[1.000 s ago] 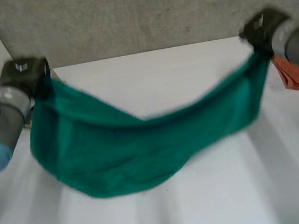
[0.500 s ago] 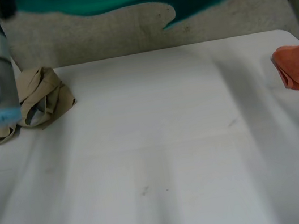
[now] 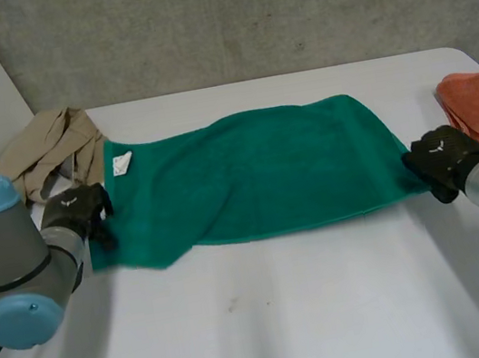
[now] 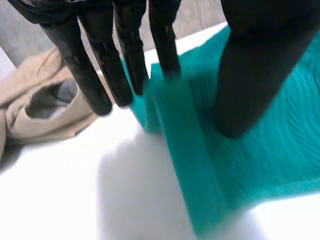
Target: Fold the laundry.
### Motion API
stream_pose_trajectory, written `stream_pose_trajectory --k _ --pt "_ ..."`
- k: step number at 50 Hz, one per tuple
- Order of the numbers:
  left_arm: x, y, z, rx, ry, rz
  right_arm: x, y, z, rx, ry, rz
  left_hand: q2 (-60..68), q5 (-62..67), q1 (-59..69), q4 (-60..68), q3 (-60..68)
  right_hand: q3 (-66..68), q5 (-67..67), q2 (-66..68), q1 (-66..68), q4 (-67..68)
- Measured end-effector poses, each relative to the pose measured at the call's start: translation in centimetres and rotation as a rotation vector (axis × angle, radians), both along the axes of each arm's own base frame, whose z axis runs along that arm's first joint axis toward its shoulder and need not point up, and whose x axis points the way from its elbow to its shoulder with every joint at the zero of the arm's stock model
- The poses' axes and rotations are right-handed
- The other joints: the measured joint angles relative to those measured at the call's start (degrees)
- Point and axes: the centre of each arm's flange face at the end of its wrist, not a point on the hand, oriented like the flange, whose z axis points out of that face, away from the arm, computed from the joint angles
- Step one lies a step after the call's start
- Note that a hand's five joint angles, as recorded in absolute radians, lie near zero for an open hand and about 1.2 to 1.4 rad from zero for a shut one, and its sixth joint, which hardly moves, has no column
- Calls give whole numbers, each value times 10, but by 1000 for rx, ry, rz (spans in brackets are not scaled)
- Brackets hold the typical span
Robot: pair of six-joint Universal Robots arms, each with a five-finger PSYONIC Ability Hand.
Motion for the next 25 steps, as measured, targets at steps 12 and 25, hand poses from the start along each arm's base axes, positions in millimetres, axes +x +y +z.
stream_pose_trajectory --k 12,25 --pt "7 15 38 -103 20 -23 -10 -5 -1 -11 -37 -44 -222 -230 -196 -226 -222 0 0 0 0 0" --pt "13 64 25 -91 -131 -223 -27 -18 2 -46 -49 -101 -146 -143 -129 -142 -150 0 0 0 0 0"
